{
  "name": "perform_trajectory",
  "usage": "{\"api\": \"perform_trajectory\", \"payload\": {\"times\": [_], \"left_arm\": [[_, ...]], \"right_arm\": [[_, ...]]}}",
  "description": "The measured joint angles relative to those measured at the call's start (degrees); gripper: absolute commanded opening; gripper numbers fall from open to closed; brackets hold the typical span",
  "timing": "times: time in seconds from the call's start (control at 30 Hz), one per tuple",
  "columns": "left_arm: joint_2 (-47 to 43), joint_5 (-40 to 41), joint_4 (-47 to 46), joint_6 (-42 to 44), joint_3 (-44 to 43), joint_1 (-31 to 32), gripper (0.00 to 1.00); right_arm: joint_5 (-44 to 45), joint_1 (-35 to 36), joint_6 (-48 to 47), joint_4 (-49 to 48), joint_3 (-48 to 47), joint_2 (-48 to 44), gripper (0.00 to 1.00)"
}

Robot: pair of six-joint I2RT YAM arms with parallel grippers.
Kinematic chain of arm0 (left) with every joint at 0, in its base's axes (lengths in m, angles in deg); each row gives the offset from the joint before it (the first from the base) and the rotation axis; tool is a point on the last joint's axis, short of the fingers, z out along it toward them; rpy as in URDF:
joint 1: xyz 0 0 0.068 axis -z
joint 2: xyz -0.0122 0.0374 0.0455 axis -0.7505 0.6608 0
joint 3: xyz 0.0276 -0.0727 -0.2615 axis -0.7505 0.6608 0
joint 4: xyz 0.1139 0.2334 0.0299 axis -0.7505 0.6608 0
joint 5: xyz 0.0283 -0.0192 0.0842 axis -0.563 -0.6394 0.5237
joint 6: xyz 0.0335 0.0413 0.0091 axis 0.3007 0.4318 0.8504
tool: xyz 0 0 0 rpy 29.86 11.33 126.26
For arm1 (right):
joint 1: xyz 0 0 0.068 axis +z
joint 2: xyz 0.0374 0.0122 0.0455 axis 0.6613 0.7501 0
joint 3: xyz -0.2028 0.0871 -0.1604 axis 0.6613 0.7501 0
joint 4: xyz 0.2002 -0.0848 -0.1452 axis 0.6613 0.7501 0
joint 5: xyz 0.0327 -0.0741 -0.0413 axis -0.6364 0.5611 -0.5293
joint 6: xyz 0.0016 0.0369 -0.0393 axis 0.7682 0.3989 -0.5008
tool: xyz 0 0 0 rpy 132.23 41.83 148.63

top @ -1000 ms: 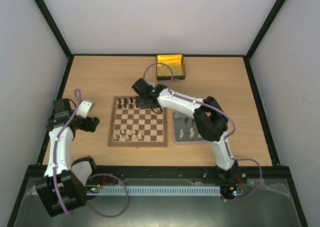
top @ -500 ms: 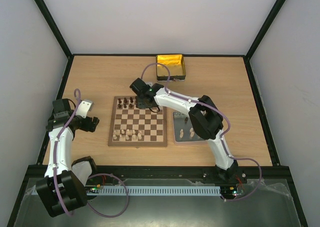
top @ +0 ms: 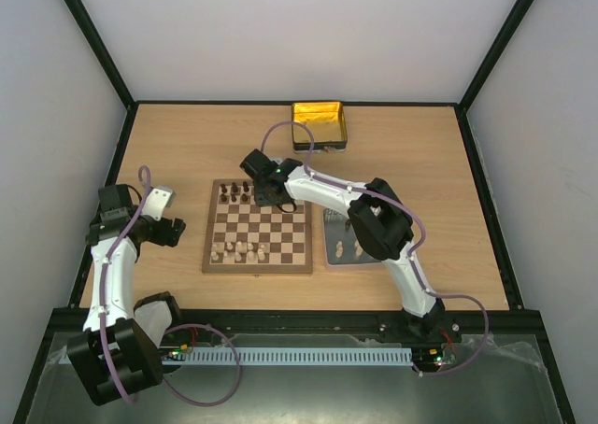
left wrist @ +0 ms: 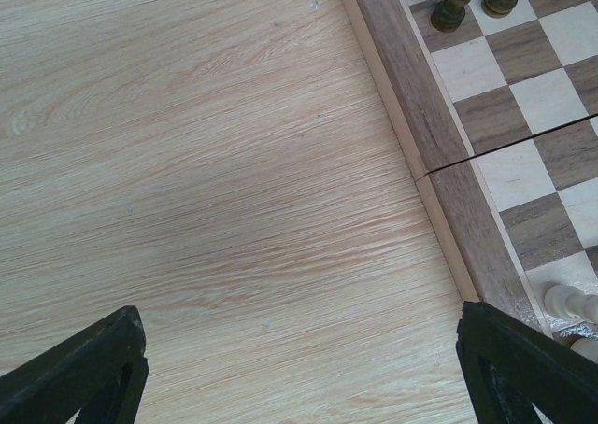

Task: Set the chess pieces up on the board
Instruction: Place the chess piece on the chessboard.

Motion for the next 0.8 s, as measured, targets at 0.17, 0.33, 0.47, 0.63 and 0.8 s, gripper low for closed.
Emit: {"api": "perform_trajectory", "payload": {"times": [0.17, 0.33, 0.47, 0.63, 0.8], "left_arm": [[0.0, 0.0, 0.0, 0.0, 0.0, -0.2, 0.91], [0.0, 0.0, 0.0, 0.0, 0.0, -0.2, 0.91], [-0.1, 0.0, 0.0, 0.0, 0.0, -0.2, 0.91], [-0.2, 0.0, 0.0, 0.0, 0.0, -0.2, 0.91], [-0.2, 0.0, 0.0, 0.0, 0.0, -0.3, 0.91]], "right_arm": [[-0.2, 0.1, 0.0, 0.0, -0.5, 0.1, 0.02], [-0.3, 0.1, 0.0, 0.0, -0.5, 0.1, 0.02], [-0.3, 0.1, 0.0, 0.0, -0.5, 0.4, 0.02], [-0.5, 0.3, 0.1, -0.1, -1.3, 0.9, 0.03], [-0.5, 0.5, 0.1, -0.1, -1.9, 1.4, 0.03]]}}
